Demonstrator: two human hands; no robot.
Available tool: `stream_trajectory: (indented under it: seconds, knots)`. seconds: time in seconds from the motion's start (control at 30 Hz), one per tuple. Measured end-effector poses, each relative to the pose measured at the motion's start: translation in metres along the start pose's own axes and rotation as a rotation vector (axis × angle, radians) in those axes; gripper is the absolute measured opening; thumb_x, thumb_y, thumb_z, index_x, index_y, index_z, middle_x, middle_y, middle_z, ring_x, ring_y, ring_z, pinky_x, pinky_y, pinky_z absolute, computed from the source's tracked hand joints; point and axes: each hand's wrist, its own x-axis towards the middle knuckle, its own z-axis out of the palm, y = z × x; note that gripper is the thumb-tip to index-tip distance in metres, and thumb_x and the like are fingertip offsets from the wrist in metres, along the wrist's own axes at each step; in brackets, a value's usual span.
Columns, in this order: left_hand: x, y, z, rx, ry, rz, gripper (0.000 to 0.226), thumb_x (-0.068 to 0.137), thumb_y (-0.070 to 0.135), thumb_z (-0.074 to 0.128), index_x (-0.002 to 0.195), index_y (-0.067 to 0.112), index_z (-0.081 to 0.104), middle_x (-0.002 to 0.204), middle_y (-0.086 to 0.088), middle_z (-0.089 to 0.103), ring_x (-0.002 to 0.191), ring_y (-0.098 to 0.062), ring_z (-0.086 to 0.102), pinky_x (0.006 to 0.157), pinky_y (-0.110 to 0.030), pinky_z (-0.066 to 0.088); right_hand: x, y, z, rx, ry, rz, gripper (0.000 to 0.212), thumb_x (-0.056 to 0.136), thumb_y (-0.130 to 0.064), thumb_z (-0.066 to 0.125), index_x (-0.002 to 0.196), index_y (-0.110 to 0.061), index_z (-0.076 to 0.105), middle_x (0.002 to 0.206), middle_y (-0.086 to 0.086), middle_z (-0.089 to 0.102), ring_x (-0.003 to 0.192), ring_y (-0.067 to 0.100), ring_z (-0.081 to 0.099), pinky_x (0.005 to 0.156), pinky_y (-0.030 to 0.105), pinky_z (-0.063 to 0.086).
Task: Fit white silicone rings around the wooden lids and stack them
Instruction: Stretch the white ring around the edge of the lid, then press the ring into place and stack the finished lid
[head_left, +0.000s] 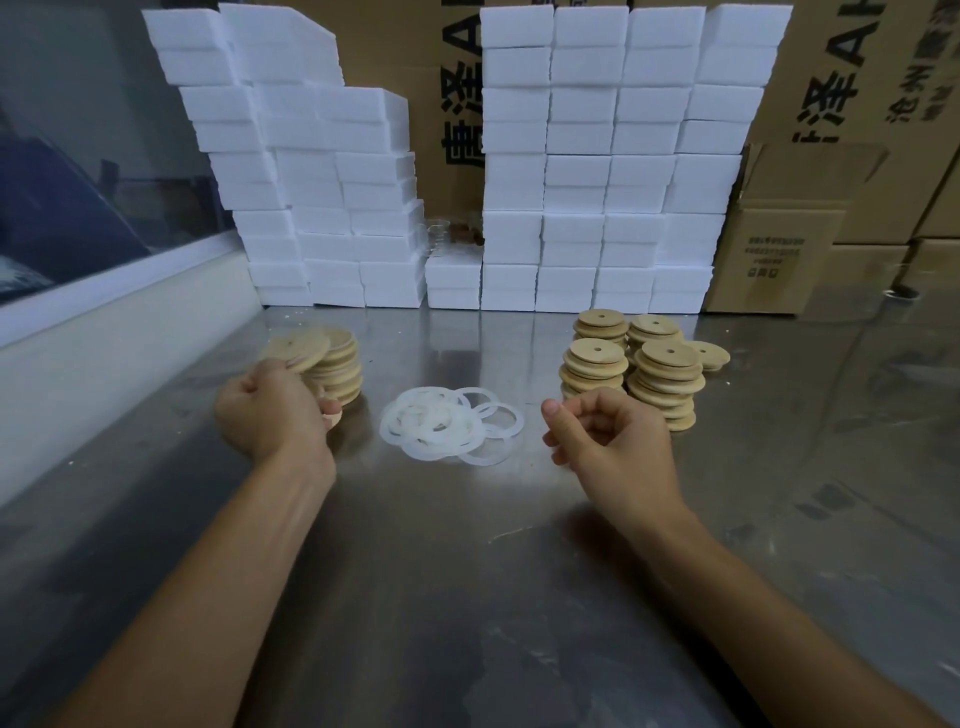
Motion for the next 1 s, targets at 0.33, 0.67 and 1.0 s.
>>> stream_trajectory:
  seconds: [0.33,0.67,1.0]
  knots:
    - [0.005,-0.018,0.003,0.183,0.074,-0.048,0.024,0.093,0.015,0.029,0.106,0.006,0.047,0.078,-0.012,0.061,0.024,-0.011,0.051,0.028,-0.009,0.023,0.001,0.003,-0.001,-0.021,0.025,-0.019,0.017,0.088,-0.020,0.072,0.075,-0.012,0.066,0.066,0.008,0.070,0.057,0.015,0.065,0.055,0.022,0.052]
    - [-0.011,-0.016,0.002,0.183,0.013,-0.044,0.015,0.085,0.012,0.036,0.089,0.006,0.050,0.068,-0.011,0.057,0.029,-0.018,0.055,0.030,-0.016,0.032,0.002,0.005,-0.001,-0.027,0.035,-0.033,0.016,0.088,-0.019,0.072,0.077,-0.008,0.067,0.065,0.007,0.070,0.059,0.017,0.066,0.058,0.026,0.055]
    - [-0.050,-0.037,0.004,0.738,-0.677,0.660,0.021,0.077,0.022,0.072,0.070,0.026,0.053,0.065,0.009,0.058,0.061,-0.012,0.057,0.055,-0.026,0.042,0.013,0.019,-0.015,-0.403,0.244,-0.239,0.022,0.088,-0.020,0.069,0.108,-0.016,0.061,0.110,-0.003,0.062,0.078,0.018,0.062,0.072,0.034,0.051]
